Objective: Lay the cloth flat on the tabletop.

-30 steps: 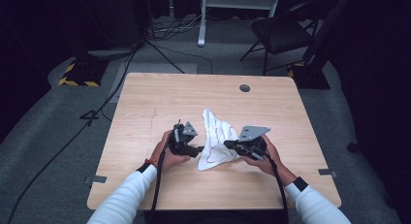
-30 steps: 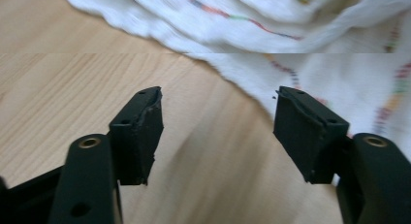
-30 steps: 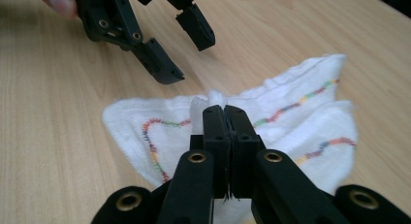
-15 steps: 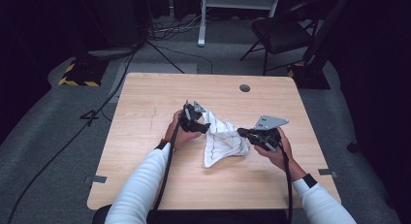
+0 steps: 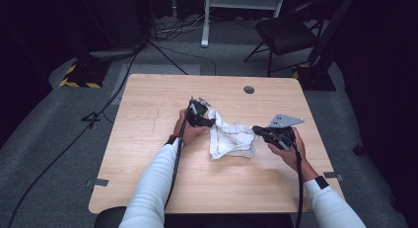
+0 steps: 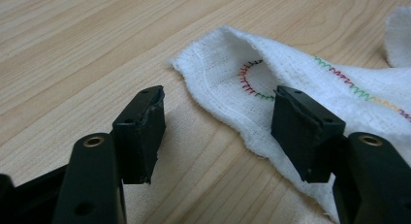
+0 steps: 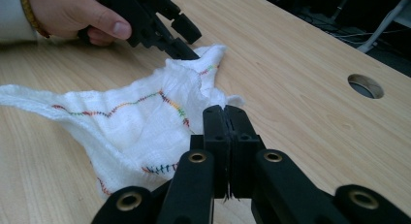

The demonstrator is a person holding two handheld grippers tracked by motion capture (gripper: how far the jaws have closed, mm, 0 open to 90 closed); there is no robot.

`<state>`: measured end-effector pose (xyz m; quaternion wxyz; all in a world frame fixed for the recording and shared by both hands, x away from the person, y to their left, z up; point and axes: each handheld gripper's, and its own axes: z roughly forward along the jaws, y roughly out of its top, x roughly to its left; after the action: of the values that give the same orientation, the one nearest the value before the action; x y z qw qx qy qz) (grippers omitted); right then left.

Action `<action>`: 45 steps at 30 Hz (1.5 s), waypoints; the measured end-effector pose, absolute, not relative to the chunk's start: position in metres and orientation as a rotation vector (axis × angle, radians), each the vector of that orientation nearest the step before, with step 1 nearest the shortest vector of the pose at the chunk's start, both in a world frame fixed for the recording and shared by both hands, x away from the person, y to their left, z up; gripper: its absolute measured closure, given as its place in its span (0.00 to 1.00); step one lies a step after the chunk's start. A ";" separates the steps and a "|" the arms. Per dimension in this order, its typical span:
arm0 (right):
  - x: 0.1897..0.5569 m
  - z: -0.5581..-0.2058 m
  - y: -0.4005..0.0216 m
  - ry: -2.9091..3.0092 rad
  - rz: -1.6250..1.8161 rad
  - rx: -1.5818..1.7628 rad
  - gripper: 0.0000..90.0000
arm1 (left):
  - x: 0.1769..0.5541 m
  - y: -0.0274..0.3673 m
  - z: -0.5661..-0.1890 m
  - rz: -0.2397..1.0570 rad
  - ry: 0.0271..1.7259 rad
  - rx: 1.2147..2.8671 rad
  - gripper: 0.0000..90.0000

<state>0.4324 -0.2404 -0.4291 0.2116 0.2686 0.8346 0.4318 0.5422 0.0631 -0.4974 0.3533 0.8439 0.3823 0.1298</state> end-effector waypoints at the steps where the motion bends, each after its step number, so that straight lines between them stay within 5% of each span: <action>1: 0.432 -0.428 -0.241 2.316 1.202 0.750 0.99 | 0.542 0.062 -0.497 0.318 0.956 2.187 0.56; 6: 0.431 -0.421 -0.245 2.282 1.229 0.752 0.99 | 0.541 0.057 -0.496 0.280 0.892 2.214 0.84; 10: 0.429 -0.416 -0.247 2.262 1.250 0.751 0.99 | 0.542 0.058 -0.496 0.225 0.878 2.204 0.95; 45: 0.417 -0.342 -0.286 2.021 1.335 0.754 0.99 | 0.469 0.106 -0.367 0.497 0.586 2.025 0.98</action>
<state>0.4173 -0.2860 -0.3419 0.2978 0.2839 0.7605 0.5024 0.4687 0.1061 -0.3669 0.4688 0.8259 0.2389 0.2027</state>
